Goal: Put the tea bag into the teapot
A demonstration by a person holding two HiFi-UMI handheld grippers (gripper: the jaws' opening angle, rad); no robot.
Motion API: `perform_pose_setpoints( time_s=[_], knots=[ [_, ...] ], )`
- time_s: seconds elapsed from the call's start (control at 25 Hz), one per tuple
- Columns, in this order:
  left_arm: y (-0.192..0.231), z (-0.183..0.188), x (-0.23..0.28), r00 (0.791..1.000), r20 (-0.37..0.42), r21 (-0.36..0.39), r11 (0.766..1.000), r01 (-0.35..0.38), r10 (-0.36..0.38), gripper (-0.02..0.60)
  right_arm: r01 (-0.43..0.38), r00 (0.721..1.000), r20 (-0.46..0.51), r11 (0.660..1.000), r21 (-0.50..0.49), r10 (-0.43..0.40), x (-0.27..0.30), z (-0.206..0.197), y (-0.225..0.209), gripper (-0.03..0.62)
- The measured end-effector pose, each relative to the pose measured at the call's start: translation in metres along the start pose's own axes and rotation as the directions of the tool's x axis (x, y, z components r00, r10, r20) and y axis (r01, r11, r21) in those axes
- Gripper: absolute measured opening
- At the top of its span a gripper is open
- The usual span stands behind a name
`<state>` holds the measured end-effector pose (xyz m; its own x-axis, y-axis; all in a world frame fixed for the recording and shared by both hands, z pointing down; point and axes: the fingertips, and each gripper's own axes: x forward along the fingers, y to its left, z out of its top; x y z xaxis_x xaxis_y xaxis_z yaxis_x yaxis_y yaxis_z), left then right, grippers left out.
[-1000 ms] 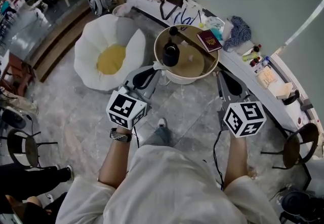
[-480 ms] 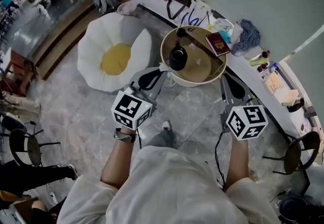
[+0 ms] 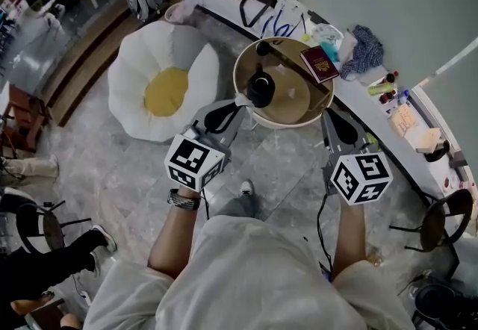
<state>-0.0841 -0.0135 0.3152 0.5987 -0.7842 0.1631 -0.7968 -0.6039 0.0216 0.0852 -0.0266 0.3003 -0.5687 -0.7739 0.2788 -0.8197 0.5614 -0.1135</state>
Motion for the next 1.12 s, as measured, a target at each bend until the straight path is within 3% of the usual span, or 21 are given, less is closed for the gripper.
perform_pose_setpoints(
  time_s=[0.8,1.12],
  knots=[
    [0.083,-0.024,0.070,0.996,-0.051,-0.038,0.997,0.068,-0.069,0.023,0.060,0.997,-0.059,0.998,0.029,-0.058,0.090,-0.002,-0.030,0.005],
    [0.097,-0.032,0.093,0.992,-0.074,-0.044,0.994,0.097,-0.100,0.023,0.081,0.994,-0.080,0.996,0.036,-0.078,0.108,-0.002,-0.041,0.005]
  ],
)
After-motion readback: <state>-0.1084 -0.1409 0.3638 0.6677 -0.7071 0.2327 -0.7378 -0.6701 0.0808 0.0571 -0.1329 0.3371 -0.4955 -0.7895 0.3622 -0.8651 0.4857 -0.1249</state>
